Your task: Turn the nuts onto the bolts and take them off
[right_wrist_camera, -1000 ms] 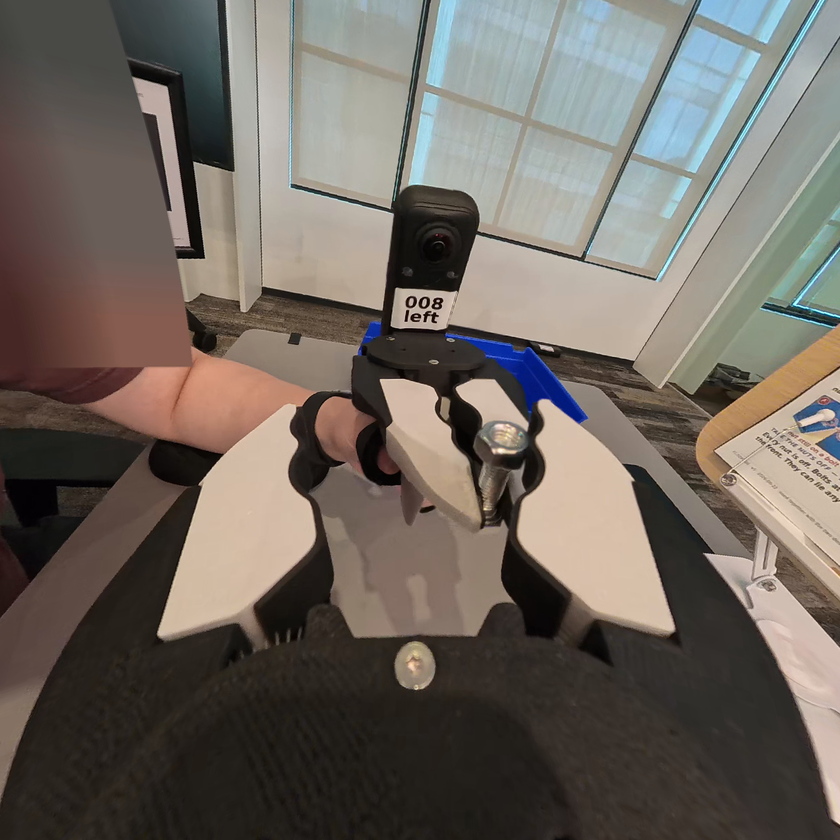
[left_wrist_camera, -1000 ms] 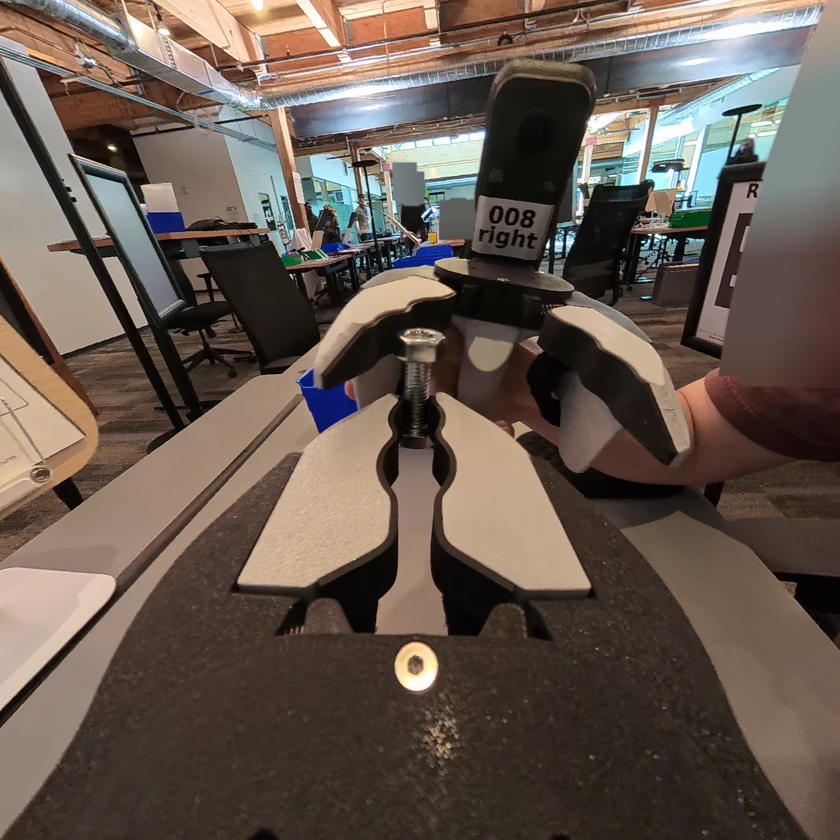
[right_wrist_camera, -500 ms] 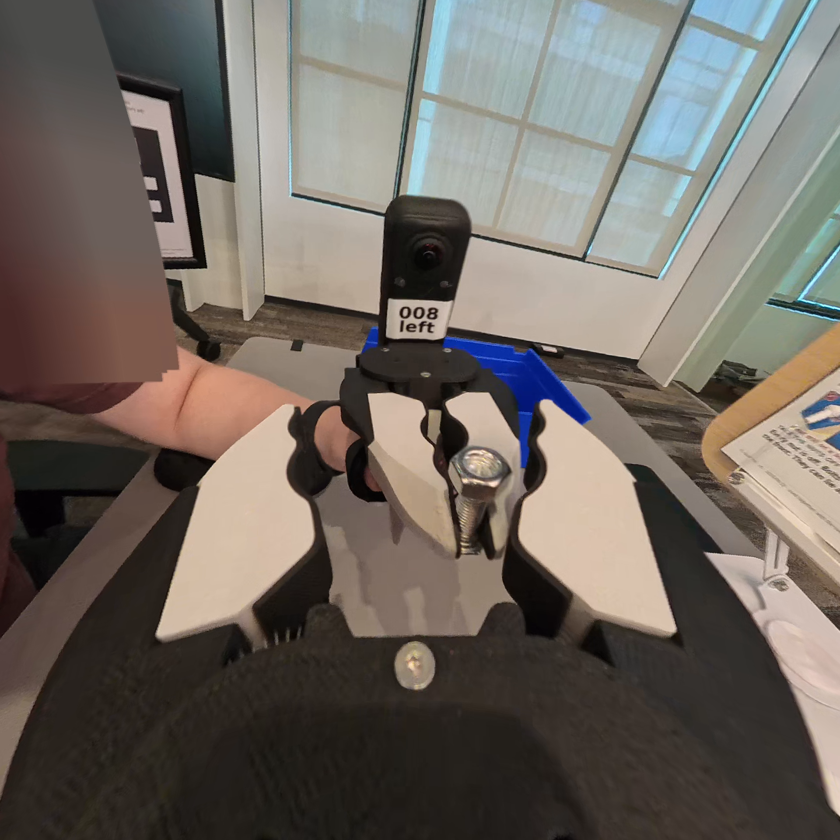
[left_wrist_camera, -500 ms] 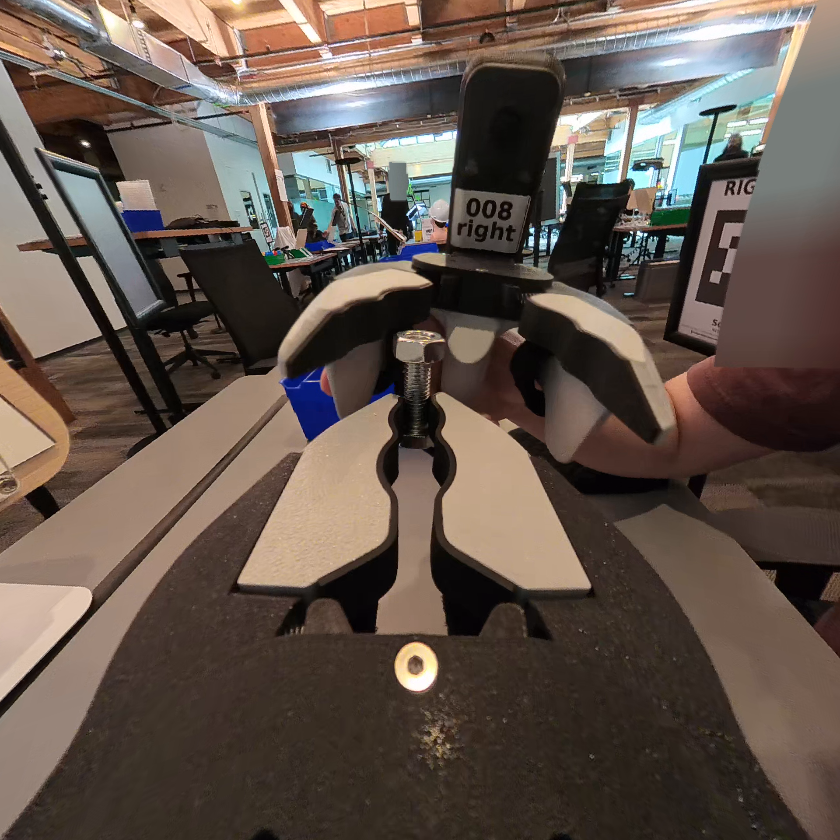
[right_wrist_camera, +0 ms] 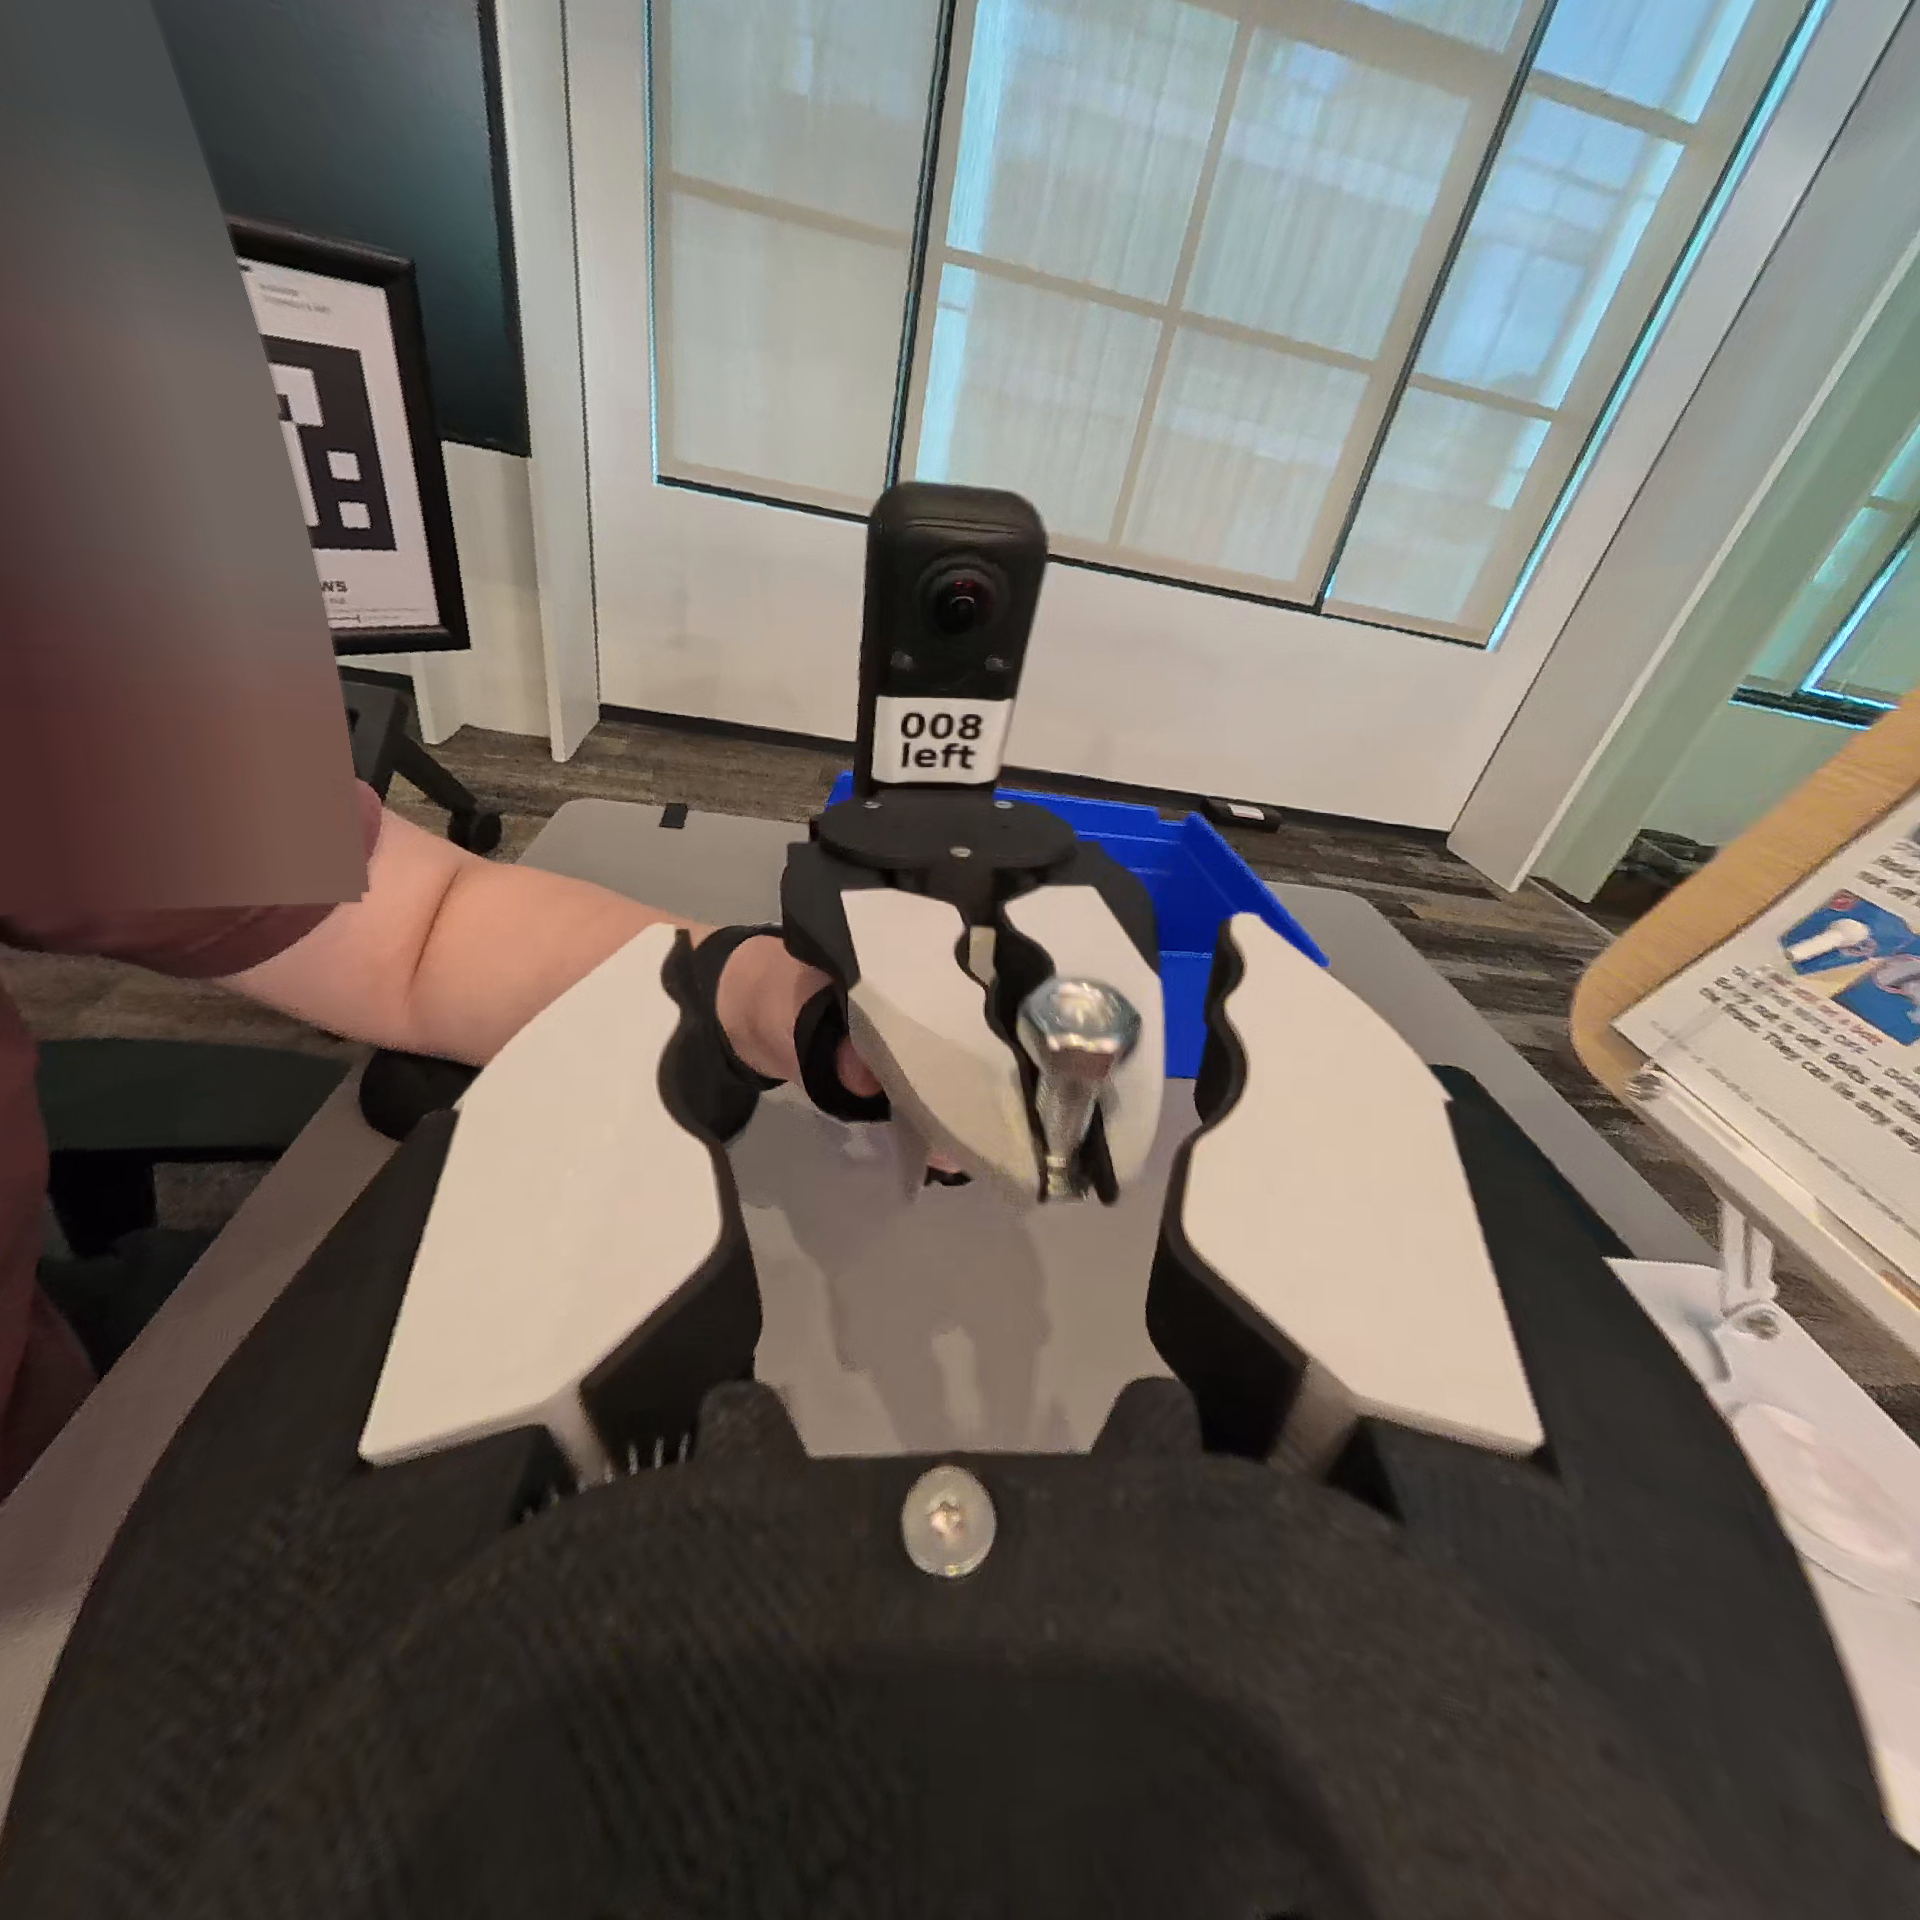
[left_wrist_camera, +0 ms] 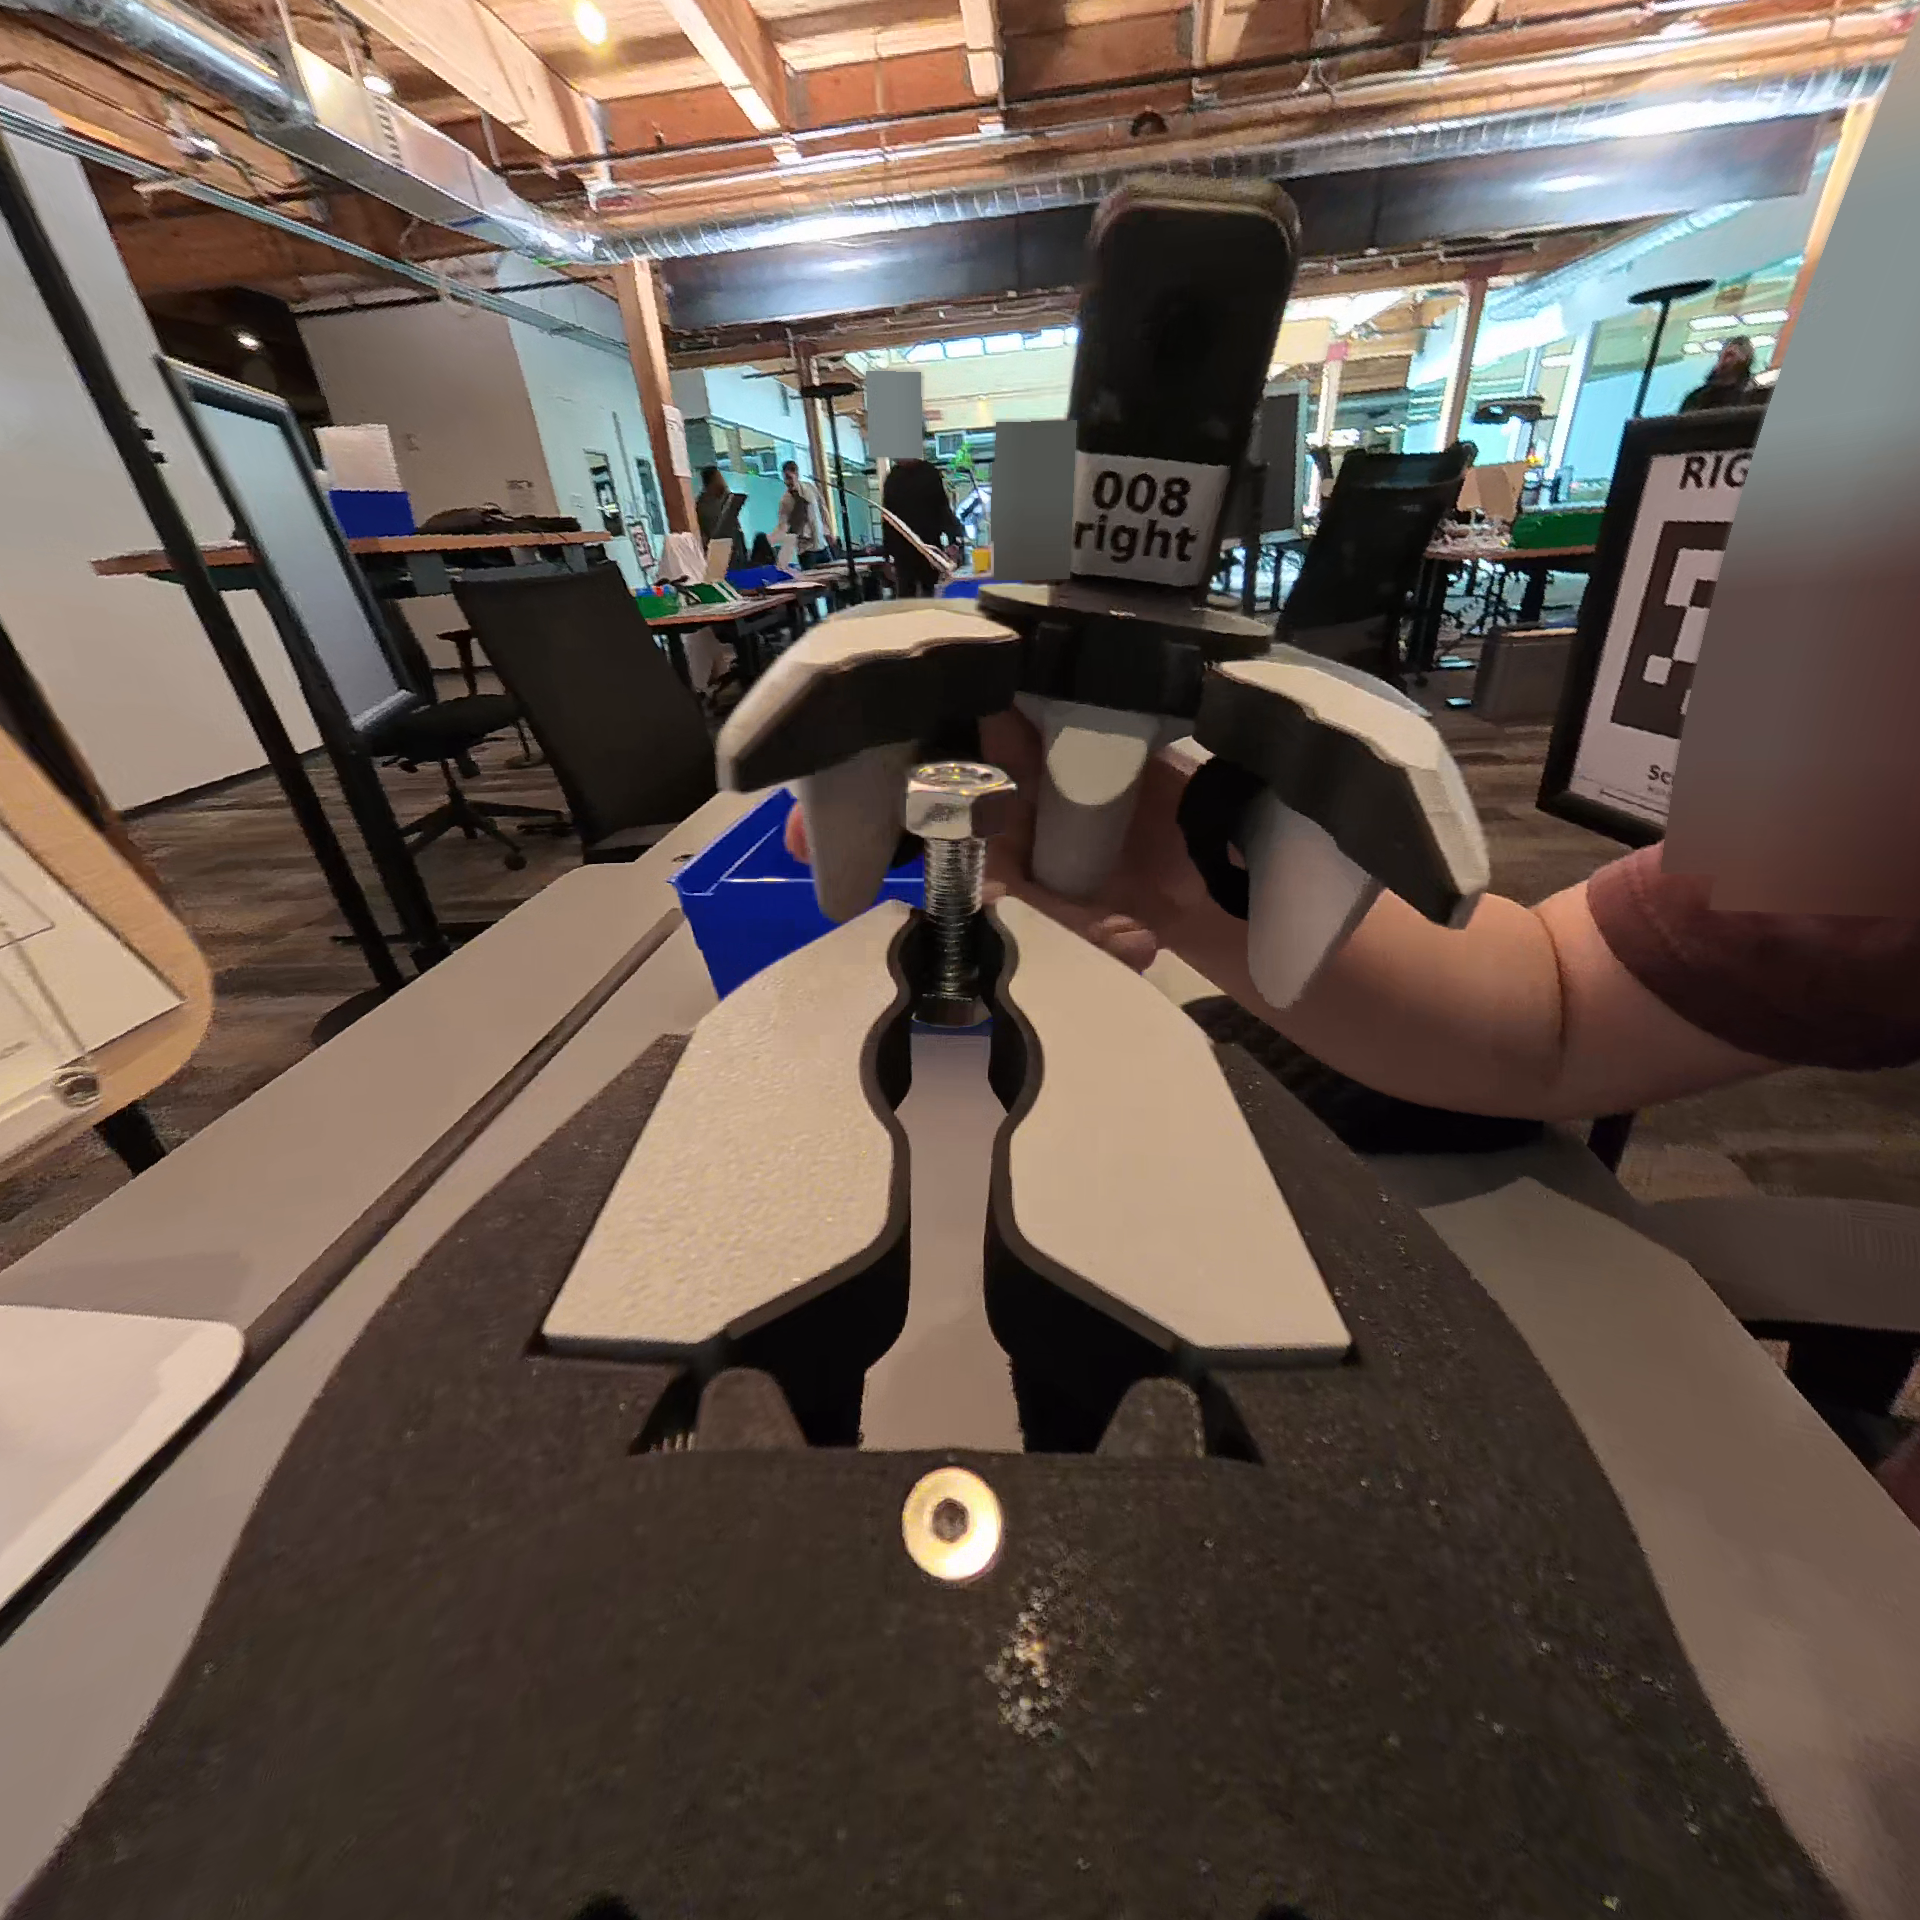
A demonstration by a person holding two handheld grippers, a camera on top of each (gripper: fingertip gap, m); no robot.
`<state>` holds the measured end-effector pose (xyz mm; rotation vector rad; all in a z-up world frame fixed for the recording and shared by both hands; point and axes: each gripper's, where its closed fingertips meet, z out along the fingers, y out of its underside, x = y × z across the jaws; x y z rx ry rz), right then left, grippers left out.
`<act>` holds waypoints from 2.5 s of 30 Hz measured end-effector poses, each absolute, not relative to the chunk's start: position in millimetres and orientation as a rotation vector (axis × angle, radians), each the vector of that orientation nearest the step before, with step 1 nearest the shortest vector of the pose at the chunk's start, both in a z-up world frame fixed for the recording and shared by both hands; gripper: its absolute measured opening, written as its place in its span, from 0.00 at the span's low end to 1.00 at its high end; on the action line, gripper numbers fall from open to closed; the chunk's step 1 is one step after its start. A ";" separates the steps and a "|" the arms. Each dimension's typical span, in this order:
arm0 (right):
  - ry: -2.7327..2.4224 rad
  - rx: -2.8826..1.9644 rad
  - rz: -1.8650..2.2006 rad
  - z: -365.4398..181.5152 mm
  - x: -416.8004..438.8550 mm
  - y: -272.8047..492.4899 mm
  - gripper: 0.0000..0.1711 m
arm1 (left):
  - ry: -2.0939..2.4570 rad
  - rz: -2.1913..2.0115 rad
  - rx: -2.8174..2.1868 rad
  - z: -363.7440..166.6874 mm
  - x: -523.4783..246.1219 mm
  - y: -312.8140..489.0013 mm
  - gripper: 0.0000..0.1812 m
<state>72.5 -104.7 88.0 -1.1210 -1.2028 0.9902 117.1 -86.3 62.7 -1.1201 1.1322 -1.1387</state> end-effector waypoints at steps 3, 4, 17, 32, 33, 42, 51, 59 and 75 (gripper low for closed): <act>-1.262 -1.124 0.969 79.2 62.7 -111.8 0.57 | 1.157 -1.111 -1.122 58.3 123.0 -89.9 0.05; -1.268 -1.124 0.946 78.3 62.3 -111.1 0.58 | 1.145 -1.101 -1.127 59.0 122.1 -87.7 0.05; -1.257 -1.136 0.935 80.5 63.4 -110.0 0.56 | 1.129 -1.119 -1.122 64.0 121.2 -89.1 0.05; -1.252 -1.143 0.920 78.6 64.5 -106.4 0.55 | 1.119 -1.065 -1.153 61.5 119.7 -81.9 0.05; -1.261 -1.151 0.897 77.0 63.9 -105.7 0.57 | 1.112 -1.060 -1.159 61.5 118.8 -80.1 0.05; -1.194 -1.184 0.908 86.0 79.1 -94.5 0.52 | 1.067 -1.092 -1.177 66.2 110.9 -73.0 0.05; -1.269 -1.234 0.858 75.5 83.1 -94.6 0.45 | 1.034 -1.052 -1.219 64.4 106.7 -62.9 0.05; -1.250 -1.227 0.883 70.8 65.6 -96.7 0.53 | 1.113 -1.040 -1.201 58.4 119.5 -76.3 0.05; -1.194 -1.259 0.949 73.3 67.8 -90.9 0.52 | 1.093 -1.041 -1.249 56.2 117.3 -69.6 0.05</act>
